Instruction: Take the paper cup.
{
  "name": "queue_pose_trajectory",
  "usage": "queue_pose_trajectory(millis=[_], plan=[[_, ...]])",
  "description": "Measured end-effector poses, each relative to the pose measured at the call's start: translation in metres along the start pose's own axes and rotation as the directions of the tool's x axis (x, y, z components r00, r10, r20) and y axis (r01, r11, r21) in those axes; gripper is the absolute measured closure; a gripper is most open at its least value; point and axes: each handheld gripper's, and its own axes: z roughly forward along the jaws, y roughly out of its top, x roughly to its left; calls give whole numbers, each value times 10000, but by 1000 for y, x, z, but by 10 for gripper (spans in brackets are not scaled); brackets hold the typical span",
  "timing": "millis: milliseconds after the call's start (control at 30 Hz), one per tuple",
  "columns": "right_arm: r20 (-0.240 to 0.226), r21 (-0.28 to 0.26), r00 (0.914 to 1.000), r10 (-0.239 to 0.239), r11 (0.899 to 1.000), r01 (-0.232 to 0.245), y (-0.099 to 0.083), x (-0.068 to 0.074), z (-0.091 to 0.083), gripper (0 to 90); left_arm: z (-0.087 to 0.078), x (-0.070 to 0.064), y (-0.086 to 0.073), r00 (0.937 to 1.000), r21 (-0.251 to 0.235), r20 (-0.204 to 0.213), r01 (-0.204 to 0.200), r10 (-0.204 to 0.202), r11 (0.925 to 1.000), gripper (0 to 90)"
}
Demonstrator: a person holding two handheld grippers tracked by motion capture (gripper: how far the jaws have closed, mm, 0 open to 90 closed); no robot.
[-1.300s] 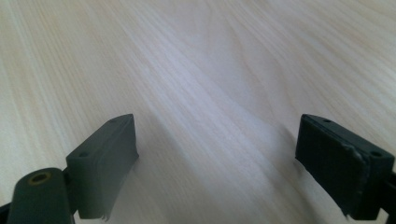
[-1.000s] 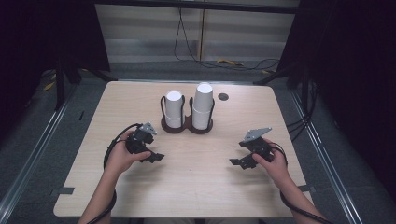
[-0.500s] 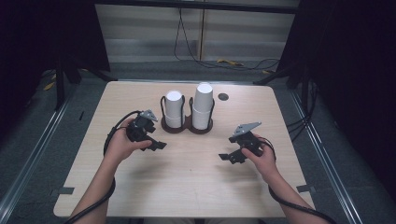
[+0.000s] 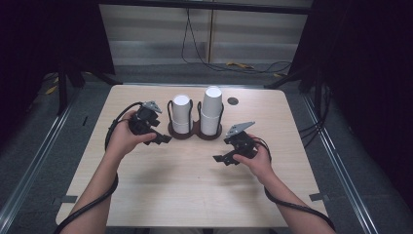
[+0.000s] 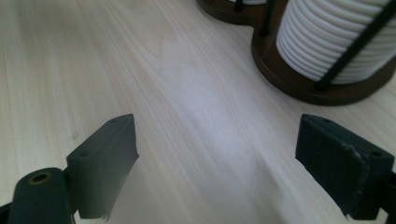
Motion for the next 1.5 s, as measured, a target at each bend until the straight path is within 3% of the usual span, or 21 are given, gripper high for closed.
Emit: queue_pose_trajectory(millis=[500, 533, 700, 833, 933, 1067, 1100, 1233, 1500], plan=[[-403, -245, 9985, -380, 9990, 370, 25, 15, 23, 131, -2, 15, 42, 9995, 226, -273, -153, 159, 9996, 157], [-398, -277, 9983, -426, 9988, 415, 26, 16, 24, 132, -2, 16, 45, 9992, 211, -261, -294, 299, 9993, 157], [-456, -259, 9976, -515, 9984, 504, 33, 18, 30, 132, 0, 22, 59, 9993, 127, -357, -61, 65, 9999, 158], [-549, -386, 9976, -416, 9985, 395, 36, 19, 34, 132, 3, 27, 68, 9993, 195, -359, -131, 138, 9997, 159], [-635, -451, 9969, -467, 9980, 439, 38, 20, 37, 132, 4, 31, 72, 9988, 318, -449, -158, 172, 9994, 160], [-656, -468, 9967, -488, 9979, 458, 40, 22, 40, 132, 8, 35, 77, 9991, 78, -423, 46, -43, 10000, 170], [-726, -509, 9961, -510, 9976, 474, 42, 23, 42, 133, 10, 37, 80, 9987, 293, -492, -74, 88, 9995, 171], [-781, -516, 9951, -613, 9970, 573, 46, 25, 47, 133, 18, 40, 84, 9989, 282, -477, 6, 7, 9996, 173], [-906, -727, 9928, -785, 9947, 720, 56, 29, 52, 133, 30, 42, 92, 9990, 190, -441, 103, -94, 9998, 197]])
